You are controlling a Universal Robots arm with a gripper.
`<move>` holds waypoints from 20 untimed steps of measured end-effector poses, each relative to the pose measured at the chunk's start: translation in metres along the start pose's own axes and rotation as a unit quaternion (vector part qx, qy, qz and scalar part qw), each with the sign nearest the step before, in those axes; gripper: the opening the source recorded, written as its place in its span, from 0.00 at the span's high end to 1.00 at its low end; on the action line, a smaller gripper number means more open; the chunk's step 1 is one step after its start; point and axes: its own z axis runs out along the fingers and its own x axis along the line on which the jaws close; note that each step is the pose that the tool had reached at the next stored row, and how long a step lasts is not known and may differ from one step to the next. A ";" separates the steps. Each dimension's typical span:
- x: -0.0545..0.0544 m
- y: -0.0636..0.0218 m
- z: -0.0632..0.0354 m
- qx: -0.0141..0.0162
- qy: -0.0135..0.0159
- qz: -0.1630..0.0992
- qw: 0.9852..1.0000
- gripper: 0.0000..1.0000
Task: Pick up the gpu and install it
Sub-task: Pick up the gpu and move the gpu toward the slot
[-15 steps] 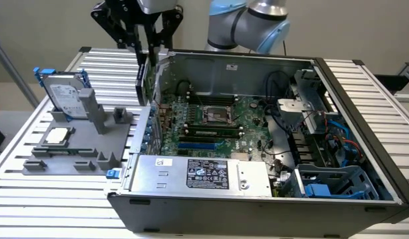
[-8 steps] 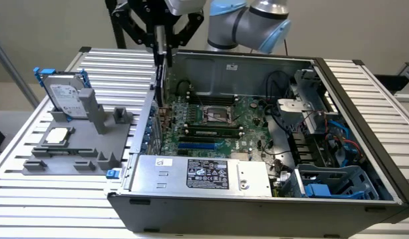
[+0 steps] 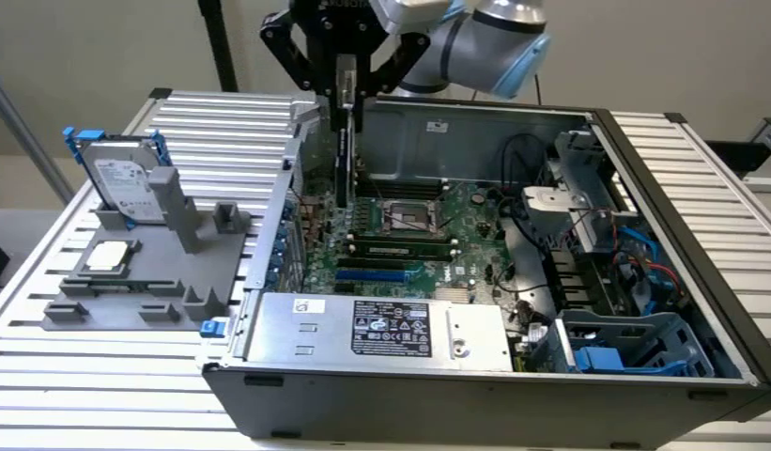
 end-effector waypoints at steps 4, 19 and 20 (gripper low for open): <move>-0.018 -0.0006 0.0020 0.006 0.001 0.000 1.000 1.00; -0.067 0.0002 0.0247 0.008 0.004 0.000 1.000 1.00; -0.068 0.0002 0.0247 0.009 0.005 0.000 1.000 1.00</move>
